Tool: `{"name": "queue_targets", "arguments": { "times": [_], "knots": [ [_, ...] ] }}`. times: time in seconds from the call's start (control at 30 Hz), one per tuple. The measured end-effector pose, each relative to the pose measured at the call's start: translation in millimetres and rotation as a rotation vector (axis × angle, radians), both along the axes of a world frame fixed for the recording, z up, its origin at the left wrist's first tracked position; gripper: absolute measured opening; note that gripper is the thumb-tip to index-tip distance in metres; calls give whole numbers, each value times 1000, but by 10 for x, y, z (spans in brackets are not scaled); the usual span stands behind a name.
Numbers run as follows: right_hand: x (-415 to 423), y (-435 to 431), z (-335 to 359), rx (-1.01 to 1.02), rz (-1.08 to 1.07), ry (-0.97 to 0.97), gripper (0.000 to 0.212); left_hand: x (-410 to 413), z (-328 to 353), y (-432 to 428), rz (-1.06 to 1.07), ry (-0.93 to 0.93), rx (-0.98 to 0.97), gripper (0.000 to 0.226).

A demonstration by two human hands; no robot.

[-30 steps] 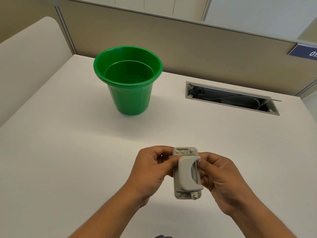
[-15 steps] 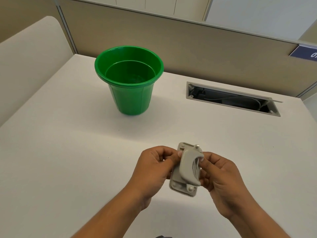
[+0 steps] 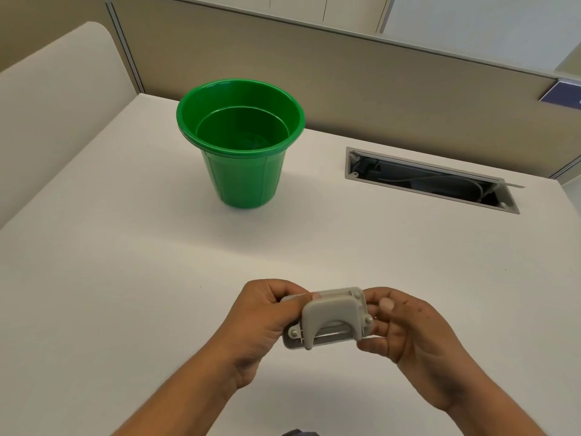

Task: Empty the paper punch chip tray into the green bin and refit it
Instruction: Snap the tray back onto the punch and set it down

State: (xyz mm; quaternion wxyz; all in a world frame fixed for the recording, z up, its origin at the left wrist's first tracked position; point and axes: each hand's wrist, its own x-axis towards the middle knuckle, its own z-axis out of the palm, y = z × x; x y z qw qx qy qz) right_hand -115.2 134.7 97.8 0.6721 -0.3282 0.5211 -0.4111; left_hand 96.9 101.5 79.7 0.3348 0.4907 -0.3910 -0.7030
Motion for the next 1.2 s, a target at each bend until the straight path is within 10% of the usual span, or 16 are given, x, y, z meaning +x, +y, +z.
{"name": "queue_targets", "arguments": {
  "times": [0.3, 1.2],
  "knots": [
    [50, -2, -39, 100, -9, 14, 34, -8, -25, 20, 51, 74, 82, 61],
    [50, 96, 8, 56, -86, 74, 19, 49, -56, 118, 98, -5, -71, 10]
  ]
}}
